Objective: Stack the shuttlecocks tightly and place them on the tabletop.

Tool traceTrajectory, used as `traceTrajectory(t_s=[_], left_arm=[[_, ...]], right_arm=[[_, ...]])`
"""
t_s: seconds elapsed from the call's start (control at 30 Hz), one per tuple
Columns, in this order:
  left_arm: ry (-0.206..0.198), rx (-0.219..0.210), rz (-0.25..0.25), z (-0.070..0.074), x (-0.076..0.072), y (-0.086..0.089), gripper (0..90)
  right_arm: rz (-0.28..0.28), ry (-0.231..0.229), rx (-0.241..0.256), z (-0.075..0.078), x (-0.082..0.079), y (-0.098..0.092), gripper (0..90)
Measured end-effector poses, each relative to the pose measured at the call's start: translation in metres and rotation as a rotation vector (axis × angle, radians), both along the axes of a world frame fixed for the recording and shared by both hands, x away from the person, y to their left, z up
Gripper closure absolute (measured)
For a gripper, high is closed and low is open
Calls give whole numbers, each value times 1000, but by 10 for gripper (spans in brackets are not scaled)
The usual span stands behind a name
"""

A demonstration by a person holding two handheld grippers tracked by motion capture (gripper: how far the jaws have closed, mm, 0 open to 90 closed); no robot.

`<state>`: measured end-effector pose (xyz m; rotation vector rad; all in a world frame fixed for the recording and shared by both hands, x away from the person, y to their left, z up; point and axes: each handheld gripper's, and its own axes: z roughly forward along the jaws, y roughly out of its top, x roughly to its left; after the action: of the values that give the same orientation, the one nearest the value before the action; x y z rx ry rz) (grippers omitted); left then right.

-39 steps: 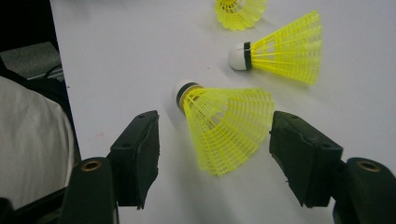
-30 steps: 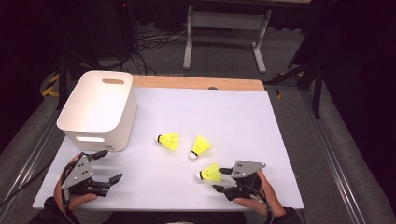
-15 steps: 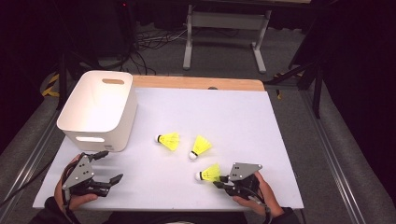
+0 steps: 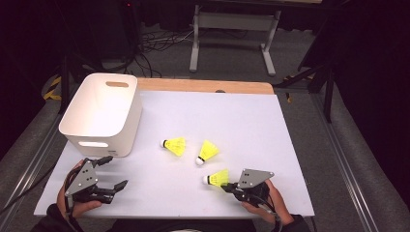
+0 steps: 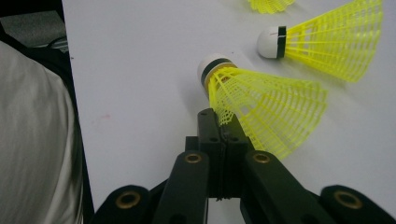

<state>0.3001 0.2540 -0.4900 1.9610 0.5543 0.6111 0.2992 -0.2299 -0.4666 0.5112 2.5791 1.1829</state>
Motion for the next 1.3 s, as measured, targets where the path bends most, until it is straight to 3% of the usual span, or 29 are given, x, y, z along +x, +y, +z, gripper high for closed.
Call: traceTrajectory(t_s=[0.33,0.57,0.7,0.83,1.0,1.3], left_arm=[[4,0,2,0,1,0,93],[3,0,3,0,1,0,93],[3,1,2,0,1,1,93],[2,0,3,0,1,1,93],[0,-5,0,0,0,2,93],[-2,-4,-3,0,0,3,93]], right_arm=[[-33,-54,77,19,6,0,900],[-37,-91,76,33,13,10,900],[-50,-104,70,46,24,19,900],[-68,-123,46,56,44,33,900],[-91,-102,25,58,66,49,900],[-109,-46,-38,48,94,78,900]])
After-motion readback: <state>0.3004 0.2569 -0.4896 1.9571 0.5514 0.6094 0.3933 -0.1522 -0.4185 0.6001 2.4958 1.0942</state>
